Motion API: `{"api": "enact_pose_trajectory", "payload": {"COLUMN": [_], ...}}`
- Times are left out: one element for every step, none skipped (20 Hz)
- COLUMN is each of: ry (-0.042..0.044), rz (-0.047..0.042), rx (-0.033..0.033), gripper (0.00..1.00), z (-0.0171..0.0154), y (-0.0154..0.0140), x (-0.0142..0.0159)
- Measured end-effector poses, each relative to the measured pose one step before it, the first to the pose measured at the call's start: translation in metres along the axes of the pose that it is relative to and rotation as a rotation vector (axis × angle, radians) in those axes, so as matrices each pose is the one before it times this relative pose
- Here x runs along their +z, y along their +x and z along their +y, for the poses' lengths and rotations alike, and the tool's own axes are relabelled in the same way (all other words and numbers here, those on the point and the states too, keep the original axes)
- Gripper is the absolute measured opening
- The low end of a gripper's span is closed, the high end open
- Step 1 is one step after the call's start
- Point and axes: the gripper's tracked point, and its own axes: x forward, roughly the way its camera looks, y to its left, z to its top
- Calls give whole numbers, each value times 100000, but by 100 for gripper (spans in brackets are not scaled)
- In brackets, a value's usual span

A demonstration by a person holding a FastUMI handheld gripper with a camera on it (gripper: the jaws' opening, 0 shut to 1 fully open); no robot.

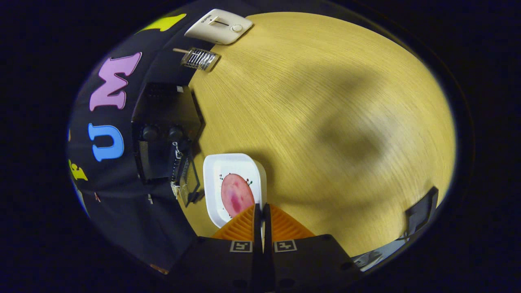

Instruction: Open the toaster oven, put the food inside, and close the toaster oven door.

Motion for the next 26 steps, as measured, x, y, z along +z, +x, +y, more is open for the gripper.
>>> {"api": "enact_pose_trajectory", "payload": {"ry": [3673, 3756, 3161, 3026, 2599, 2009, 861, -63, 352, 414, 882, 1563, 1701, 2054, 1773, 1809, 1830, 2258, 3094, 2679, 2506, 1675, 1436, 1486, 2168, 1986], "rz": [-1128, -1909, -2140, -872, -22, -740, -1078, -1058, -1044, -548, -636, -1466, -1957, -2835, -3204, -1775, -253, -340, -1190, -2121, -2805, -2194, -1864, -2285, -2580, -2555], "rx": [4229, 3849, 3002, 2506, 1662, 374, -490, -368, 166, 1160, 1390, 1034, 505, -731, -1489, -1481, -597, -296, 182, 391, 569, 163, -427, -910, -367, -31], "gripper": [5, 5, 5, 5, 5, 5, 5, 5, 5, 5, 5, 5, 5, 5, 5, 5, 5, 5, 5, 5, 5, 5, 5, 5, 5, 5], "z": [1098, 1284, 1134, 1203, 1066, 689, 710, 865, 1139, 1428, 1503, 1446, 1356, 1010, 765, 690, 731, 647, 707, 858, 852, 766, 576, 372, 407, 412], "y": [-460, -39, 79, 539, 831, 992, 1163, 1139, 1171, 1116, 980, 1062, 1243, 1236, 1155, 1260, 1232, 1170, 1013, 961, 795, 937, 808, 857, 740, 851], "x": [-864, -514, -514, -770, -1228, -771, -820, -812, -762, -757, -793, -549, -219, -165, -305, -395, -674, -541, -328, -157, -59, -30, -90, 192, 188, 223]}}
